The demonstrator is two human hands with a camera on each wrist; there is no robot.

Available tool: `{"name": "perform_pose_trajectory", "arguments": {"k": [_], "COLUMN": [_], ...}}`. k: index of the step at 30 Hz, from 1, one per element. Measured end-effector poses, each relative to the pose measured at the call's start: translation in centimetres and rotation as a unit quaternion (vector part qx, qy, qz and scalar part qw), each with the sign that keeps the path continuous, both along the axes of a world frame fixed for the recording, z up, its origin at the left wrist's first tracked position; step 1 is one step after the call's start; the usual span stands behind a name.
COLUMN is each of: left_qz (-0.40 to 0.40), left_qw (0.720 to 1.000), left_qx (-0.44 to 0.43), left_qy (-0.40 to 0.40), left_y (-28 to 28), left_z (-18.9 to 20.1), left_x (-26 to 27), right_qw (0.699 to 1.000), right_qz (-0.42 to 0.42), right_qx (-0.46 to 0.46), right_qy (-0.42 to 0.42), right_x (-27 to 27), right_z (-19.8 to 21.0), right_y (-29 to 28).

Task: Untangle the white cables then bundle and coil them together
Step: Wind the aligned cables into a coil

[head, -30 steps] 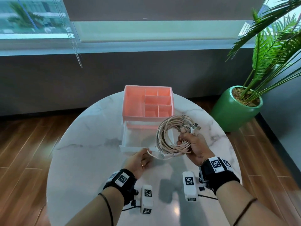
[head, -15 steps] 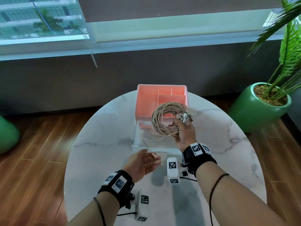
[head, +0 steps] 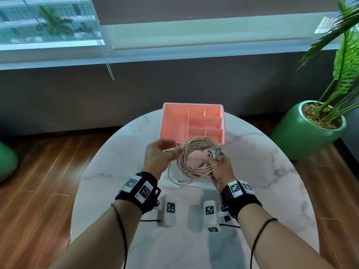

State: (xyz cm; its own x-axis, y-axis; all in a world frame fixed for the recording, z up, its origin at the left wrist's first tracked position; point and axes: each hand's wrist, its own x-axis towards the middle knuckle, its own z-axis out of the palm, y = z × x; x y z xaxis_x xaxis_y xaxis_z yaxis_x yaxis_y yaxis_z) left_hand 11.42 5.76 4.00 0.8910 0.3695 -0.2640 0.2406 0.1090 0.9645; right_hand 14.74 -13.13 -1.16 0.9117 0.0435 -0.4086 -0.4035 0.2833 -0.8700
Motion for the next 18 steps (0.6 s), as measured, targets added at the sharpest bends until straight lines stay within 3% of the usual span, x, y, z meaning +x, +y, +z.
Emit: {"name": "perform_pose_trajectory", "arguments": {"k": [3,7,15,18], "left_qz": [0.010,-0.041,-0.030,-0.069], "left_qw": [0.996,0.979,0.955,0.948], "left_qx": [0.087,0.198,0.294,0.311], "left_qy": [-0.034,-0.038,-0.013,-0.011], "left_y": [-0.2,-0.8,-0.7,-0.7], "left_z": [-0.6,-1.6,-3.5,-4.2], "left_x": [1.0,0.9,1.3,0.8], "right_qw": [0.997,0.981,0.952,0.937], "right_qz": [0.058,0.121,0.196,0.221], "right_qx": [-0.024,-0.061,-0.151,-0.199], "right_qy": [0.049,0.136,0.180,0.185], "right_x": [0.3,1.4,2.2,2.2], "right_z": [0.3,0.4,0.8,1.1], "right_y": [-0.3,-0.5,-0.3,0.0]}}
